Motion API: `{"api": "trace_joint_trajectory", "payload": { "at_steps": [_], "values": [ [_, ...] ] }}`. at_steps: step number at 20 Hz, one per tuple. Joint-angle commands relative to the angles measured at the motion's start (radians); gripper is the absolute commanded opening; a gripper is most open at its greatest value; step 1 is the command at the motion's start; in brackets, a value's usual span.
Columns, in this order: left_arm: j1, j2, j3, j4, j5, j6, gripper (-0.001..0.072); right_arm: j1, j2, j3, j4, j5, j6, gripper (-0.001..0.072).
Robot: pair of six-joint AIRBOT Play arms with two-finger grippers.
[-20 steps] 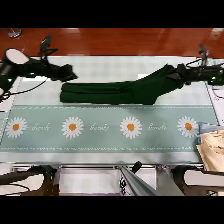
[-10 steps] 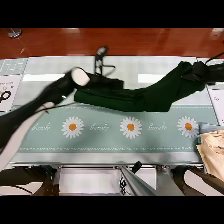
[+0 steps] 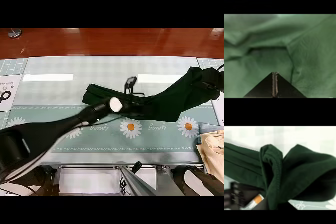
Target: Fold the shirts.
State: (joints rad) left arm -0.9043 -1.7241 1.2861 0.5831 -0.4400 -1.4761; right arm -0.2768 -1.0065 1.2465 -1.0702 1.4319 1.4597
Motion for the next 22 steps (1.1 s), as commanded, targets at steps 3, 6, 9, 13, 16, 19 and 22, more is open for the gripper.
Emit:
{"api": "trace_joint_trajectory", "payload": {
  "at_steps": [3, 6, 9, 13, 16, 19, 22],
  "values": [
    [-0.046, -0.066, 0.003, -0.142, 0.017, 0.0, 0.0026, 0.0, 0.011, 0.0, -0.005, 0.021, 0.011, 0.0025],
    [0.037, -0.011, 0.007, -0.136, 0.003, 0.103, 0.0022, 0.0, 0.01, -0.003, -0.005, 0.018, 0.011, 0.0025],
    [0.158, 0.143, 0.006, -0.023, 0.013, 0.156, 0.0021, 0.012, 0.01, -0.028, -0.011, -0.028, 0.01, 0.0025],
    [0.346, 0.416, 0.006, 0.214, -0.045, 0.156, 0.0022, 0.188, -0.029, -0.05, -0.038, -0.212, 0.035, 0.0025],
    [0.501, 0.616, 0.006, 0.324, -0.153, 0.155, 0.0022, 0.351, -0.107, -0.05, -0.031, -0.395, 0.086, 0.0025],
    [0.645, 0.791, 0.006, 0.345, -0.261, 0.154, 0.0022, 0.505, -0.217, -0.05, 0.017, -0.588, 0.109, 0.0026],
    [0.74, 0.931, 0.006, 0.345, -0.36, 0.139, 0.0023, 0.629, -0.342, -0.05, 0.141, -0.752, 0.11, 0.0026]
  ]
}}
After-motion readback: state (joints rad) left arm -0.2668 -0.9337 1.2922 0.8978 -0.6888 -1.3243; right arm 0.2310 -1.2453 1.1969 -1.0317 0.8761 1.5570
